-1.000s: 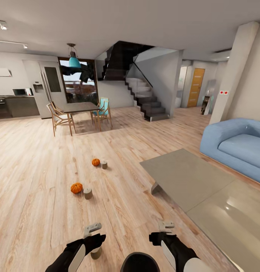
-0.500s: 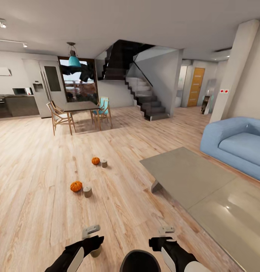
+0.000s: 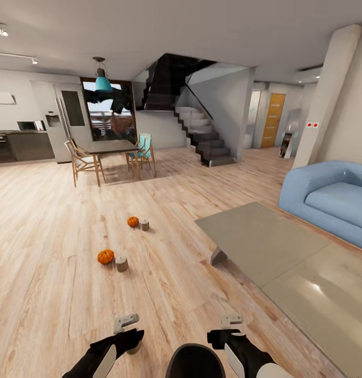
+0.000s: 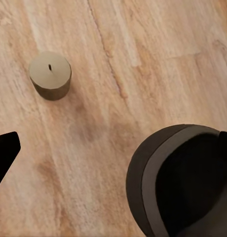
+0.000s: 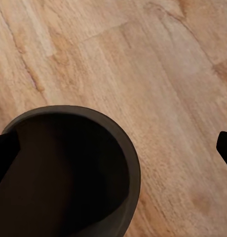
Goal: Place each of the two pumpkins and all three candles from the living room inside a cabinet in the living room (use any cabinet), then make sure every cabinet is closed, and position the cauldron so it is next to a table in the living room.
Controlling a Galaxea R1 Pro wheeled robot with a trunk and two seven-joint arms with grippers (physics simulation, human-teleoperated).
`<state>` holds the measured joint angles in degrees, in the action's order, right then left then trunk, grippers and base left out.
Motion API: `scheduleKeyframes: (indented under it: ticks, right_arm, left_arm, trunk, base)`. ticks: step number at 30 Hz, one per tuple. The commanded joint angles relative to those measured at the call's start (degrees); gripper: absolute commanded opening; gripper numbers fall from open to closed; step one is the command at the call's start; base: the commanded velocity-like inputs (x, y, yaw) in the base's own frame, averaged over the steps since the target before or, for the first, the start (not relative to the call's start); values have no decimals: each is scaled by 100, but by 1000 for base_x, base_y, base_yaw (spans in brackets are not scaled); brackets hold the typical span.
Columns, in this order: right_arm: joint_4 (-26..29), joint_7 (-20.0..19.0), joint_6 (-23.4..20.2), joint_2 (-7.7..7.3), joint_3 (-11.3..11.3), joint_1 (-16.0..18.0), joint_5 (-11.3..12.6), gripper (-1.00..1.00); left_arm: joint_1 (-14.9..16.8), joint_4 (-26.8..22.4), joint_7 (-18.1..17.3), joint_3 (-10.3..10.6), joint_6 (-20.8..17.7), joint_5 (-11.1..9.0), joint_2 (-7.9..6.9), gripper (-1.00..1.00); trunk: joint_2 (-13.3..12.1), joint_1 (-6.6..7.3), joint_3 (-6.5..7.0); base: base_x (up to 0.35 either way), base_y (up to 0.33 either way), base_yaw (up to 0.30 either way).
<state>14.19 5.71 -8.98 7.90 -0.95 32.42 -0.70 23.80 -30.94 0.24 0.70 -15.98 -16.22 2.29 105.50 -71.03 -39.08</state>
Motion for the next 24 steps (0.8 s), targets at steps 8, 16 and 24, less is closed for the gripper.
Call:
scheduleKeyframes:
  ticks: [8, 16, 24]
  right_arm:
    - [13, 19, -23, -1, -11, 2, -9, 100]
    - [13, 22, -38, 1, -19, 1, -9, 100]
    - [13, 26, -34, 1, -19, 2, -9, 100]
  left_arm:
    - [1, 0, 3, 472, -26, -55, 46, 100]
    - [1, 2, 3, 663, 30, -65, 52, 100]
    - [1, 233, 3, 678, 316, -49, 43, 100]
  trunk:
    - [325, -176, -150]
    - [646, -351, -293]
    - [967, -527, -437]
  base:
    - [0, 0, 0]
    - [0, 0, 0]
    - [0, 0, 0]
